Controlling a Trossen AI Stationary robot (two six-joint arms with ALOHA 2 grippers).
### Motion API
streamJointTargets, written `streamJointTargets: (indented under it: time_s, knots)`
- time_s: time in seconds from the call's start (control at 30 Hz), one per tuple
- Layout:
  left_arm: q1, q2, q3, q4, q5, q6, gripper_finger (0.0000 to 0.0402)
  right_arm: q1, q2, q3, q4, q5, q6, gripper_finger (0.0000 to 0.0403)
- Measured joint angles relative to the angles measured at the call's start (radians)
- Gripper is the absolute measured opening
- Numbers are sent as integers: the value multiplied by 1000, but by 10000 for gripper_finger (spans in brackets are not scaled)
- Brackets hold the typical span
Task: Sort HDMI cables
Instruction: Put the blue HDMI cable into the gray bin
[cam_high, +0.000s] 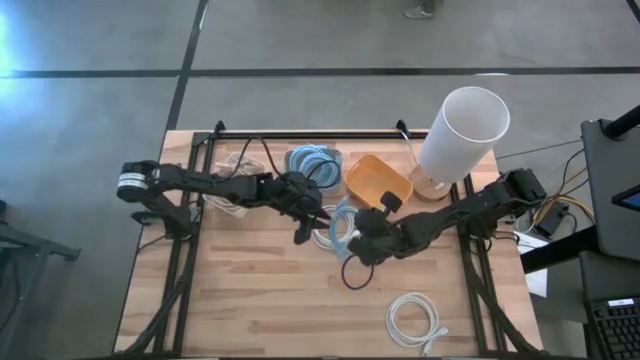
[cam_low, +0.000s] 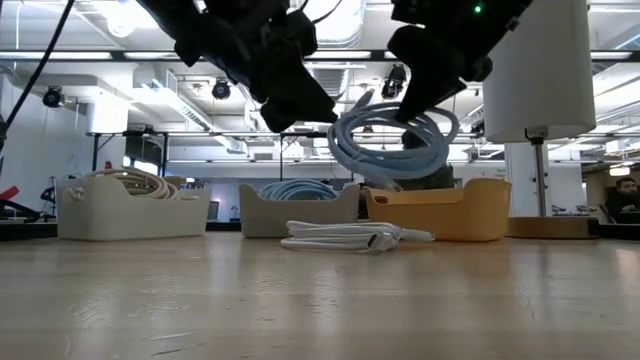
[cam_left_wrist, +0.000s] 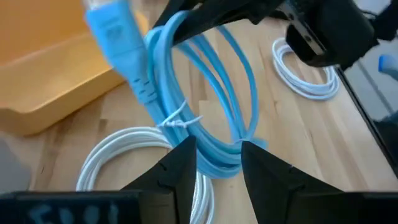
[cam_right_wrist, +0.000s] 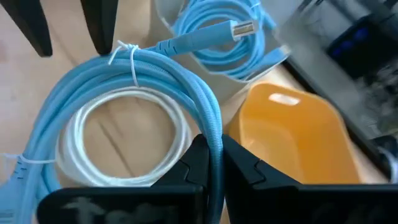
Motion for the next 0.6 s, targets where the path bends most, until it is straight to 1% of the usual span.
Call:
streamJointTargets:
  time_s: [0.1, 0.23, 0.3, 0.43, 0.6]
  knots:
    - [1, -1, -12, 11, -27, -26, 133, 0, 1, -2, 1, 30, -1, 19]
    - [0, -2, -34, 4, -134, -35, 133, 0, 1, -13, 4, 56, 3, 20]
    - [0, -2, -43, 2, -167, -42, 133, 0, 1, -17, 5, 59, 6, 20]
    - [0, -2, -52, 24, -172, -93, 133, 0, 1, -20, 8, 61, 7, 20]
    - [-4, 4, -53, 62, -173, -120, 133, 0, 1, -24, 10, 119, 3, 20]
